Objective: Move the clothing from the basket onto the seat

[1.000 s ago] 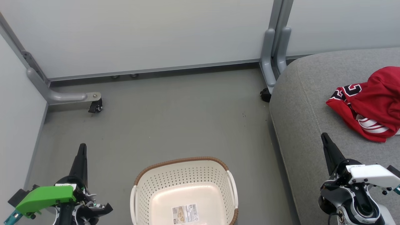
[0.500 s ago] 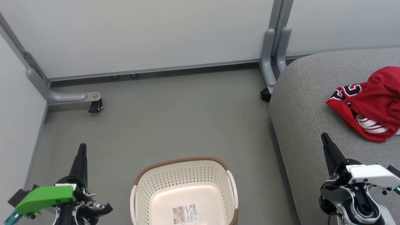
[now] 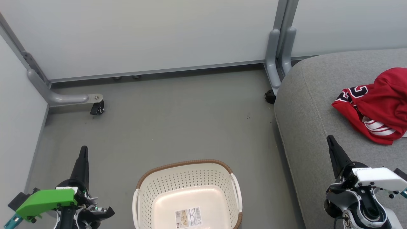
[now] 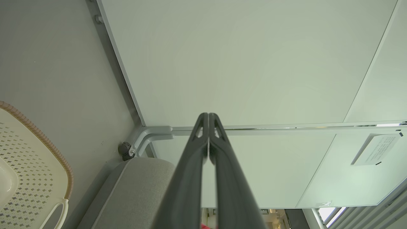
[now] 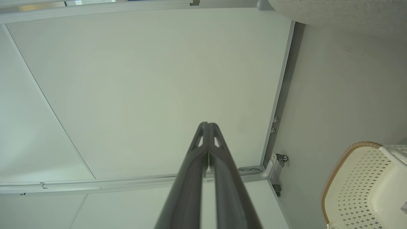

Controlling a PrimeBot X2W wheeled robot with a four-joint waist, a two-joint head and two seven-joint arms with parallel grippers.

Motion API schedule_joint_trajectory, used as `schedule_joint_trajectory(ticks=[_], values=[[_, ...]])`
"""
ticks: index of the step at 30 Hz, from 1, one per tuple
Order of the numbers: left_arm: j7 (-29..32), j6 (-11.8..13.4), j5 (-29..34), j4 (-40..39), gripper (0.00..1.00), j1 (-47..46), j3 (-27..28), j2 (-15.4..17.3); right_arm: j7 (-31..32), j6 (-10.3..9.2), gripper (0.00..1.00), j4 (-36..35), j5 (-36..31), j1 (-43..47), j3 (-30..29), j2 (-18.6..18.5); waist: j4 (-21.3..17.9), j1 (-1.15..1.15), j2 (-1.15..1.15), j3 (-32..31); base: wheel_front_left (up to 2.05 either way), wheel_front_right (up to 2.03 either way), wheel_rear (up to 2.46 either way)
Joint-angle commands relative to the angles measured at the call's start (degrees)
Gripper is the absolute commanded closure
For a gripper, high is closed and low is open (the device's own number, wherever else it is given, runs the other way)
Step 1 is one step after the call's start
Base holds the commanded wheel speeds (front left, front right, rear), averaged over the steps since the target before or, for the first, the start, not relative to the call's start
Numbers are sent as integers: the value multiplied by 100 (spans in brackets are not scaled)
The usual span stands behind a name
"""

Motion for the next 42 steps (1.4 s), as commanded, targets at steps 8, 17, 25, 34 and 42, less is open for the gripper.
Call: schedule_joint_trajectory(ticks=[8,17,25,34,42], values=[[28,-36,34,7,100,-71,15,11,20,2,100,11,-25,-38,-11,-2,0,0,0,0,0,0,0],[29,-36,35,6,100,-71,15,11,22,2,100,11,-27,-38,-12,-1,0,0,0,0,0,0,0],[29,-36,35,5,100,-72,16,11,23,2,100,11,-29,-38,-14,0,0,0,0,0,0,0,0],[28,-36,36,6,100,-72,15,10,24,2,100,10,-31,-39,-14,1,0,0,0,0,0,0,0],[28,-36,37,5,100,-72,16,10,25,2,100,10,-32,-38,-14,1,0,0,0,0,0,0,0]])
